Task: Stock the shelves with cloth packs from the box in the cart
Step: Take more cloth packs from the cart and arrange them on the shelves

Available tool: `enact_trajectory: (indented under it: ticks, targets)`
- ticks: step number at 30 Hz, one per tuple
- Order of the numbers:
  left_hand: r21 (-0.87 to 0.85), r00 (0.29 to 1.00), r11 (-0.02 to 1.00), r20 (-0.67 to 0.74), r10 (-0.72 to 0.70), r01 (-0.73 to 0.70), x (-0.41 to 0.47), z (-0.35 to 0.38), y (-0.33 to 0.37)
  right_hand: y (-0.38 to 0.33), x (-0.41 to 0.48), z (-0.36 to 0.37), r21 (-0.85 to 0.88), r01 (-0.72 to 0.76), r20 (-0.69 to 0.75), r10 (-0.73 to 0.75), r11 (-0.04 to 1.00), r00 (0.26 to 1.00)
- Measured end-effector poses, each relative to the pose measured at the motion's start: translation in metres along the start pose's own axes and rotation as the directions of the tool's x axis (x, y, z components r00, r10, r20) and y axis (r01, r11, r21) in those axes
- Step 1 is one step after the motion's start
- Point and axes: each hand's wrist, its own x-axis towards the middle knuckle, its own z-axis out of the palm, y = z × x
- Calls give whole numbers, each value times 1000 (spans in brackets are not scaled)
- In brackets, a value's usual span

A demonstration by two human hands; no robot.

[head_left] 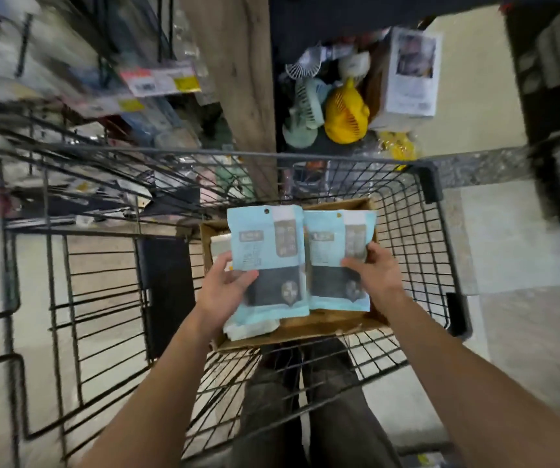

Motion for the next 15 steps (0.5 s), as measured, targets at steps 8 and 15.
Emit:
enact_trajectory:
  ticks: [8, 15]
  targets:
    - [41, 971, 976, 117, 209, -215, -63, 50, 93, -67, -77, -112, 269, 129, -123, -99, 954, 987]
    - [90, 919, 932, 222, 326, -352, -95, 159, 168, -78, -101, -245, 307, 191, -283, -102, 932, 954]
